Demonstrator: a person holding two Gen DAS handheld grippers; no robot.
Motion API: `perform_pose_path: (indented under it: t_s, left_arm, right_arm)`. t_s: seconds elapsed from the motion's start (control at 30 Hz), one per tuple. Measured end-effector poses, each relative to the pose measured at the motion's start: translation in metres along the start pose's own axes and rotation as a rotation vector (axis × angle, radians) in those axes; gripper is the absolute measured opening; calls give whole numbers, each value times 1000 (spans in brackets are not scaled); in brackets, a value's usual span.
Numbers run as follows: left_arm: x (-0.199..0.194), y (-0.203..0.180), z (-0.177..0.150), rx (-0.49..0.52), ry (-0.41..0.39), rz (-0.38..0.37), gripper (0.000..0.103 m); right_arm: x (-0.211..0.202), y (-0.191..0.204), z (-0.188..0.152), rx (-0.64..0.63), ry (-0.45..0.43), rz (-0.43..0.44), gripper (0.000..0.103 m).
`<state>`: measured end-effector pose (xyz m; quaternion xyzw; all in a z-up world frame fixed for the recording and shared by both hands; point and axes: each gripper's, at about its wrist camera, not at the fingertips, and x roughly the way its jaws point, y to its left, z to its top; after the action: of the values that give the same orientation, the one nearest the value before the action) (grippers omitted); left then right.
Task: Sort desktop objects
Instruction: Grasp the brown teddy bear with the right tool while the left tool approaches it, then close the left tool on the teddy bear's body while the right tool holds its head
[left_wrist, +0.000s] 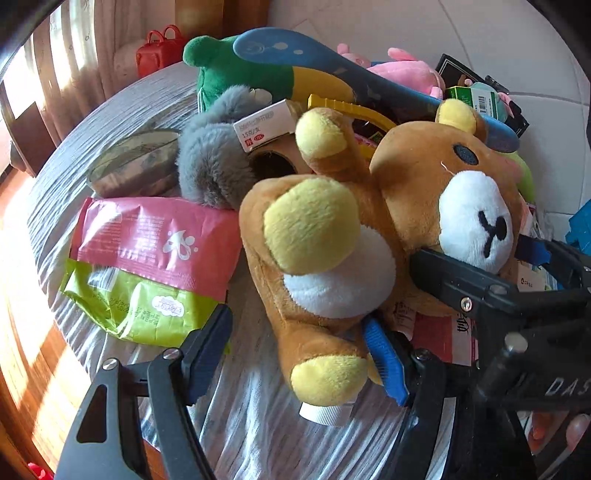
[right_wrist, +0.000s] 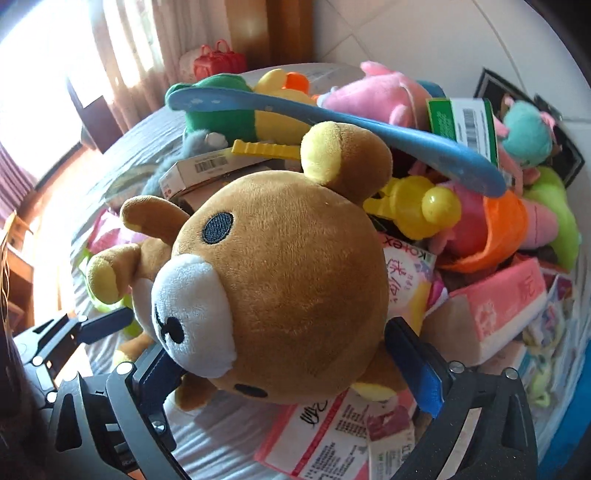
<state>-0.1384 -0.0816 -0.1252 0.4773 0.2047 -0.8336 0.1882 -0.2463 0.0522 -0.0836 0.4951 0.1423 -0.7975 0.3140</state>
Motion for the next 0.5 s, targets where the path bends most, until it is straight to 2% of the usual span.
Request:
perform_pose_path:
  t_s: [0.13,0.17,0.2,0.23,0.37,0.5]
  left_arm:
    - [2,-3,4,6,9,-23,71]
    - [4,-2,5,0,12,-38,68]
    - [4,-1,5,-3,14,-75,52]
    - [0,-3,3,-5,17,-90,48]
    - [-20,-21,-3,64,-51,-20,45]
    - [-42,-24,6,106,-117,-16,39]
  right_arm:
    - [0,-14,0,48,-12,47,103]
    - [1,-15,0,52,-9,52,103]
    - [1,-15,0,49,-10,52,100]
    - [-1,-13,0,40,-12,58,95]
    - [-13,-9,-3,49,-45,73,92]
    - [-30,-20,-5,100,-80,127,87]
